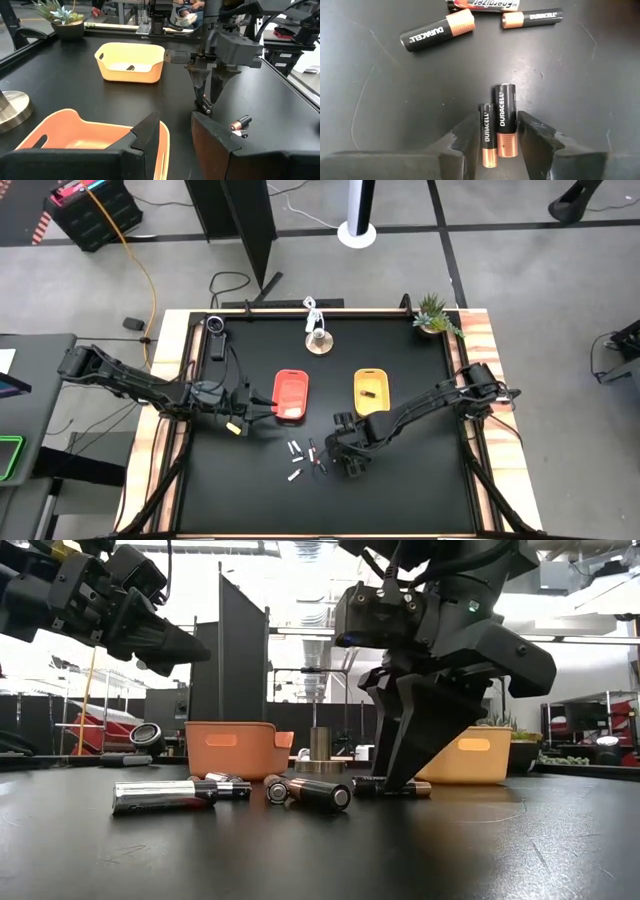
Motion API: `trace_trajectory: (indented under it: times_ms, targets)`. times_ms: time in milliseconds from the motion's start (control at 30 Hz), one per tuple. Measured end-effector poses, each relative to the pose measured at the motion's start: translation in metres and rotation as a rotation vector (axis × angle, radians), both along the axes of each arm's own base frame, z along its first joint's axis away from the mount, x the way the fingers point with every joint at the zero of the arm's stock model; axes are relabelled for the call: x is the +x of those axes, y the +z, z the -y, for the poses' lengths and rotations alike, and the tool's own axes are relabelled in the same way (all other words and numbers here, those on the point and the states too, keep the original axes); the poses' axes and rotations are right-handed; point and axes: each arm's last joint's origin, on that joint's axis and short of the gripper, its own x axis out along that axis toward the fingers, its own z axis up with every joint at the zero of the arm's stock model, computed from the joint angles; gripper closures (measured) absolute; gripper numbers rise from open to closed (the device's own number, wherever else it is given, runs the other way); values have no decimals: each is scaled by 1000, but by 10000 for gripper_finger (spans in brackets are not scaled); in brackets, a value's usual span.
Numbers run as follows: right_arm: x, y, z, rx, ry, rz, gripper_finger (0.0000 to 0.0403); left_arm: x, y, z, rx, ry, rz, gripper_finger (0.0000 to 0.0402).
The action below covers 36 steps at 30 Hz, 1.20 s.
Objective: Sort batteries
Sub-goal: Put the black battery into the yellow bin
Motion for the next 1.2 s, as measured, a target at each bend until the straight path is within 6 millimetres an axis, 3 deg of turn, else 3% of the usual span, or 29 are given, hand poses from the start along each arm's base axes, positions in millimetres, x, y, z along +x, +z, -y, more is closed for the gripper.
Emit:
trace_trajectory:
  times_ms: [833,1200]
  targets:
    - [2,0,6,46,2,-13,264,0,0,0,1,0,-1,291]
    - [3,0,9,61,-8,-17,225,0,0,0,1,0,-2,291]
